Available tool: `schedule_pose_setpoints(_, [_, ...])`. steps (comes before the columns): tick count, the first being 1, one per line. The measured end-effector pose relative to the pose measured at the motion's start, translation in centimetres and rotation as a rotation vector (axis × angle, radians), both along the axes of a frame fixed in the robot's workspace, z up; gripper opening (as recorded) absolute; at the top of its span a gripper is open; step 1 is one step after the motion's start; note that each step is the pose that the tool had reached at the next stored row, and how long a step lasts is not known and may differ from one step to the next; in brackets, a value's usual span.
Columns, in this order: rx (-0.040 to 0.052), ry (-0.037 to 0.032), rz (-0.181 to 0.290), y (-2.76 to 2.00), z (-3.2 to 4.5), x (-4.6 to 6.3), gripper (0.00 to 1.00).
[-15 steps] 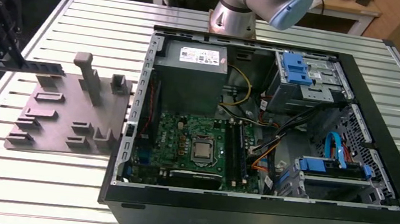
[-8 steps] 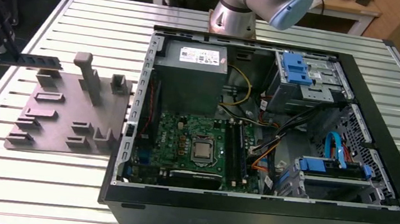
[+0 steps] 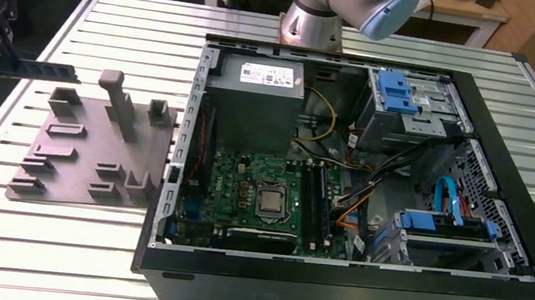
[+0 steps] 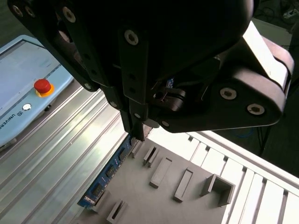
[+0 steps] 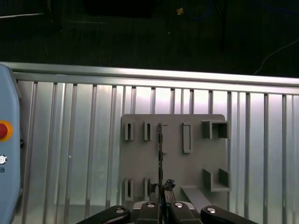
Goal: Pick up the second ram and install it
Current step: 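Pick up the second ram and move it above second insertion slot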
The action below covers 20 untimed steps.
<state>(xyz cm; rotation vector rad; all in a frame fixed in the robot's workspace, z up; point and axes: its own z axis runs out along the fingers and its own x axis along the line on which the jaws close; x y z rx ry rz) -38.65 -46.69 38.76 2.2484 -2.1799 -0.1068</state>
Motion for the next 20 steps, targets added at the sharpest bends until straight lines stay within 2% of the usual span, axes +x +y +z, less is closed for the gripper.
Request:
schedule_pose_setpoints(4, [0.0019, -0.0001, 0.0, 0.0, 0.63, 0.0, 0.14])
schedule_pose_setpoints(13, [0.0019, 0.0002, 0.0, 0.0, 0.66, 0.2, 0.14])
schedule_pose_setpoints(20, [0.002, 0.0007, 0.0, 0.0, 0.65, 2.4, 0.14])
